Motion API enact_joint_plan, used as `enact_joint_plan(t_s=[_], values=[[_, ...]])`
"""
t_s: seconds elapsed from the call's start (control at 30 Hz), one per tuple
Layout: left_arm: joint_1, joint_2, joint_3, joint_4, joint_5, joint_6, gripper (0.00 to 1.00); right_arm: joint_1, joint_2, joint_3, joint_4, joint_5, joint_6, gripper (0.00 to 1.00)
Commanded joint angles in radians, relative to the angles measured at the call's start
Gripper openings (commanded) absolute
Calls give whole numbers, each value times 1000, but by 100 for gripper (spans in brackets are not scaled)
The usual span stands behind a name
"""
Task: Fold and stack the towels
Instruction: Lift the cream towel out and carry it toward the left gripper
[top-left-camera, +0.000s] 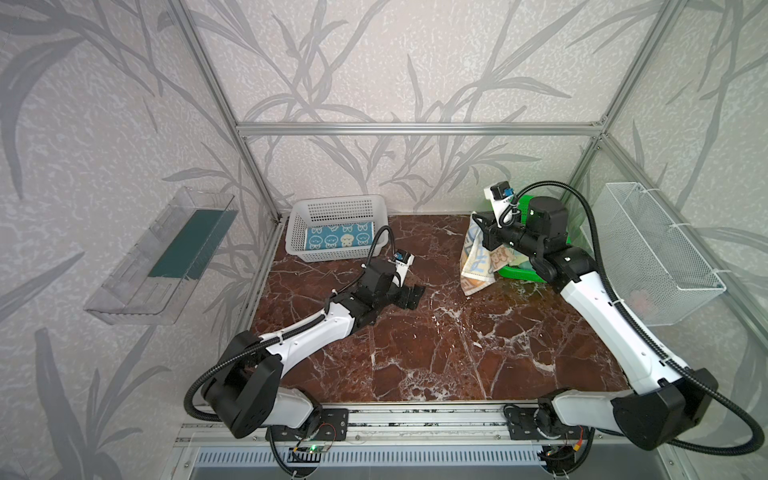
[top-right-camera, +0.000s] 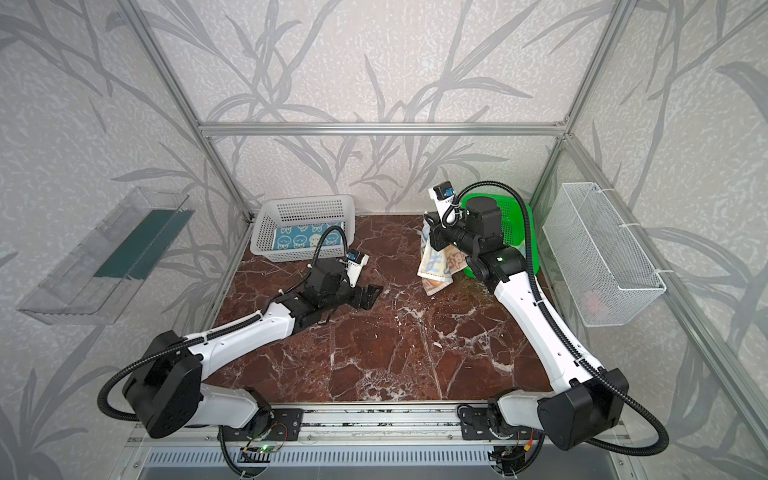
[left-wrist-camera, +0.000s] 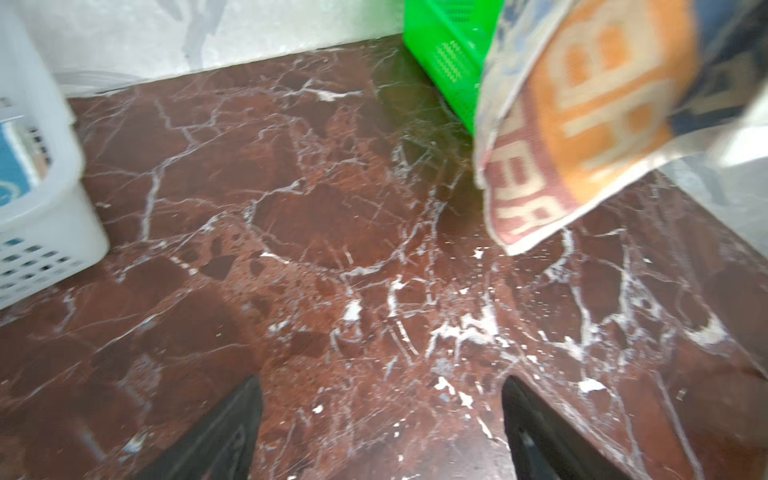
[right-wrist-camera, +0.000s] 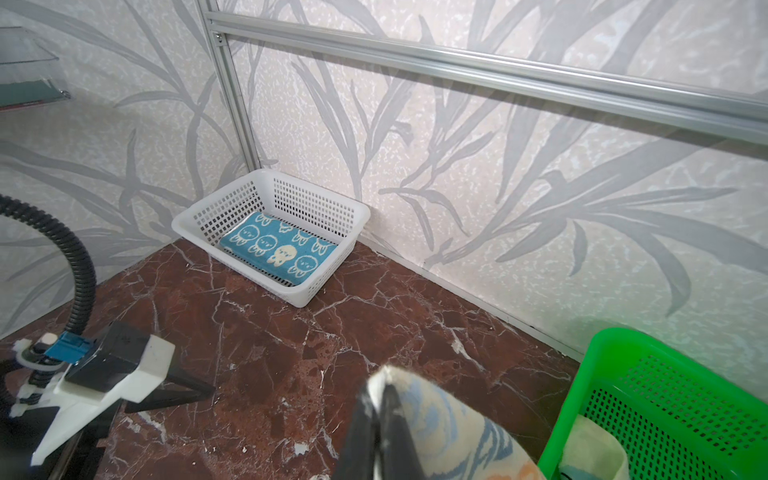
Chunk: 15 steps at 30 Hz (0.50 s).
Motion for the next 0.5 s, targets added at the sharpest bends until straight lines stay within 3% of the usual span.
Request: enact_joint_plan(t_s=[0.0, 0.23, 0.47], values=[[-48, -55, 14, 110, 51, -11, 90, 55, -23, -6, 26, 10, 4, 0], [-60, -151, -53, 80, -11, 36, 91, 143, 1, -76, 105, 31, 65, 0], [-60, -105, -102, 138, -46, 0, 94, 186, 49, -107, 163, 17, 117, 0]])
